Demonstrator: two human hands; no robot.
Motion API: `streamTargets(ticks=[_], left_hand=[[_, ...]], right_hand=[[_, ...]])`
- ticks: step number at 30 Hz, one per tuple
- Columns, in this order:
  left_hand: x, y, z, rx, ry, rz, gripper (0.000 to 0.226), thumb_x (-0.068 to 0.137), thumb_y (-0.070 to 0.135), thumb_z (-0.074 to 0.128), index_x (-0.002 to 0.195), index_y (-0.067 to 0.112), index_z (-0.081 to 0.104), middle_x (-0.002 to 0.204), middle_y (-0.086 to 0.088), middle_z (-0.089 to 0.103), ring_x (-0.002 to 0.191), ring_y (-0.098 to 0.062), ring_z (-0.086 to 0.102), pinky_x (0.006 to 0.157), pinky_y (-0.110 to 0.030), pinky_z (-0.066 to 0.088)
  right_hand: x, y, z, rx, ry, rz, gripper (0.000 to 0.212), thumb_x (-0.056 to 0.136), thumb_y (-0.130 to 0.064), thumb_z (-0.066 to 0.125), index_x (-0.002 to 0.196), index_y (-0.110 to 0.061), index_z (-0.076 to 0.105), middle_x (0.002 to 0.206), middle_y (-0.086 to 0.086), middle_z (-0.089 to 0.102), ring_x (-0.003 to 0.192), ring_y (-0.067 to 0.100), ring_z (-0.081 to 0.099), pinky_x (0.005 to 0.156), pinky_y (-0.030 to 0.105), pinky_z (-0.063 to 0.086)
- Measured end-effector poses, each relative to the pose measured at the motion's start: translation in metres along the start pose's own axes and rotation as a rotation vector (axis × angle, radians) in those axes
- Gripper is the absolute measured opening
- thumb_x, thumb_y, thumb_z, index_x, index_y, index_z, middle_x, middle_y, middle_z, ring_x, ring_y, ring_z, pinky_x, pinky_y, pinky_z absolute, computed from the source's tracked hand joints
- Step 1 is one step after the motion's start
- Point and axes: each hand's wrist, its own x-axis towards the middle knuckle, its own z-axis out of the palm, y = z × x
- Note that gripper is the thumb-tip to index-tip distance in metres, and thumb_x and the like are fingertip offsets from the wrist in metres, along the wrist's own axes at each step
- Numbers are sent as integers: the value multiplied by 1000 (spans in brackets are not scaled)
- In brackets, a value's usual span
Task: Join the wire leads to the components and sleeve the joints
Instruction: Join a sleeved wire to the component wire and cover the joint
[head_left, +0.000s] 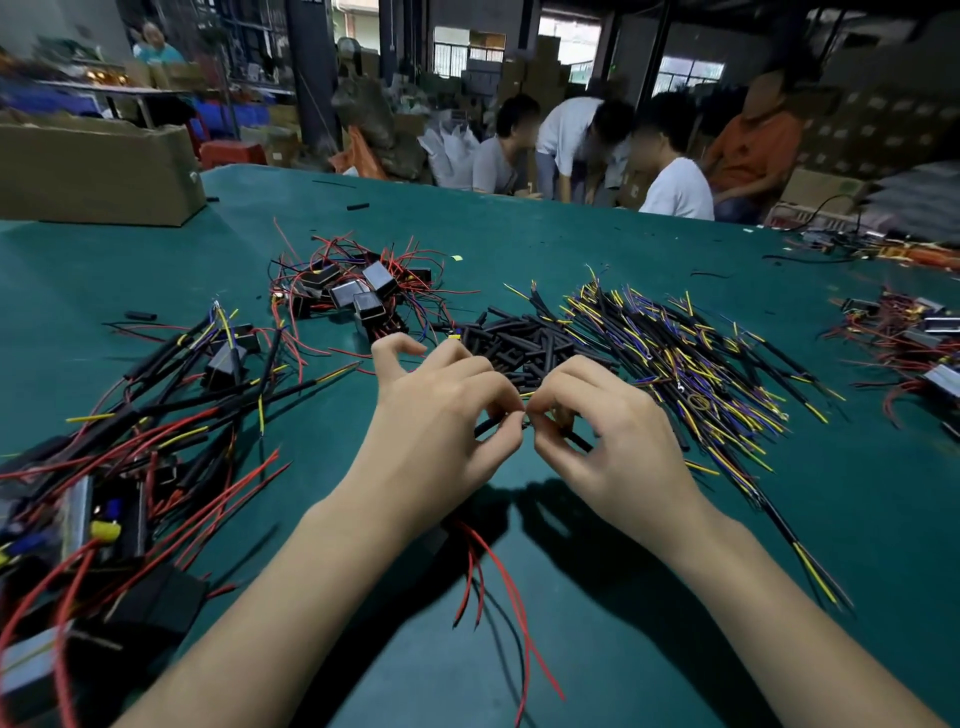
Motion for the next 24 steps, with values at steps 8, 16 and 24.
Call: streamTargets(ticks=[8,16,24], left_hand=[[2,0,5,-422,-113,-325,18,83,31,67,65,31,63,64,25,61,73,11,51,83,-29,27],[6,-13,-5,-905,-388,-516,11,85,18,69,74,18,71,72,10,68,70,1,56,71,-8,43],[7,-32,-14,-697,-444,-458,3,81,23,73,83,20,72,84,1,74,70,-3,61,73,-18,48]], right_hand=[[2,1,-2,-389,90,-345,7,76,-2,62,77,-9,59,77,7,61,61,27,51,52,34,41],[1,1,2,-113,70,-182,6,84,-5,59,80,-7,62,82,3,59,66,24,53,59,38,47],[-2,17,3,181,-43,61,5,87,-10,61,85,-14,64,83,-6,58,74,11,55,67,9,32]])
